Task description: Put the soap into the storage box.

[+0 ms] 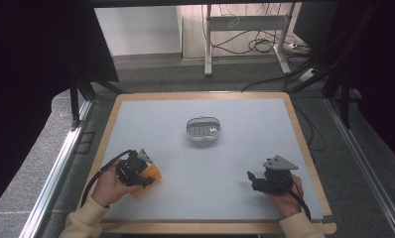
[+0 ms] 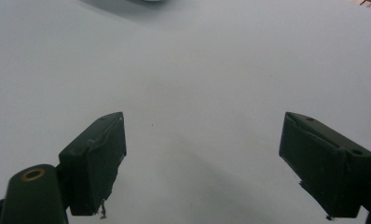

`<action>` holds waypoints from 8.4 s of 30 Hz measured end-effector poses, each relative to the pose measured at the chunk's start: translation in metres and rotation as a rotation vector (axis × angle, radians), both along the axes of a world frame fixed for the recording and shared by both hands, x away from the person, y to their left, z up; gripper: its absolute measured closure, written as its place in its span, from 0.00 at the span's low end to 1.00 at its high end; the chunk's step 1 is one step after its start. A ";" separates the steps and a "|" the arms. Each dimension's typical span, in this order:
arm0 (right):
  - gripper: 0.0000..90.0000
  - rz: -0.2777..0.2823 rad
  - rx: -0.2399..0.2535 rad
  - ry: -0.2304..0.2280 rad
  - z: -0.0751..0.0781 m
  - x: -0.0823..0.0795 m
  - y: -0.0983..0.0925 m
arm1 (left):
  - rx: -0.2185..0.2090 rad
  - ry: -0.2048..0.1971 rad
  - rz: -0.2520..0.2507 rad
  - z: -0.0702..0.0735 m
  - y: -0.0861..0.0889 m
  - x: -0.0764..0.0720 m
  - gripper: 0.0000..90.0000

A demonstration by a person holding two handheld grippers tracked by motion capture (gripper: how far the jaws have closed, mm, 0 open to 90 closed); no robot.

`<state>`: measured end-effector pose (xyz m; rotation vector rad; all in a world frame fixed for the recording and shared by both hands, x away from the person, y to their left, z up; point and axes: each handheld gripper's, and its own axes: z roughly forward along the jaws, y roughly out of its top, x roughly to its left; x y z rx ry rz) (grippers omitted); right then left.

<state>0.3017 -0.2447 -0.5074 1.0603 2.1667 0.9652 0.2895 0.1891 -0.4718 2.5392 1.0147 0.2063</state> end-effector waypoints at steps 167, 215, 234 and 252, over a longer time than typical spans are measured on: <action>0.17 0.007 -0.003 0.033 -0.003 0.002 -0.002 | 0.040 -0.081 -0.245 0.066 -0.097 0.107 0.68; 0.17 0.007 0.002 0.047 -0.004 0.004 -0.002 | 0.042 -0.061 -0.325 0.067 -0.120 0.162 0.68; 0.17 0.001 0.008 0.049 -0.004 0.004 -0.004 | 0.022 -0.055 -0.359 0.063 -0.134 0.188 0.68; 0.17 0.001 0.011 0.057 -0.005 0.004 -0.004 | 0.039 -0.053 -0.392 0.050 -0.149 0.208 0.68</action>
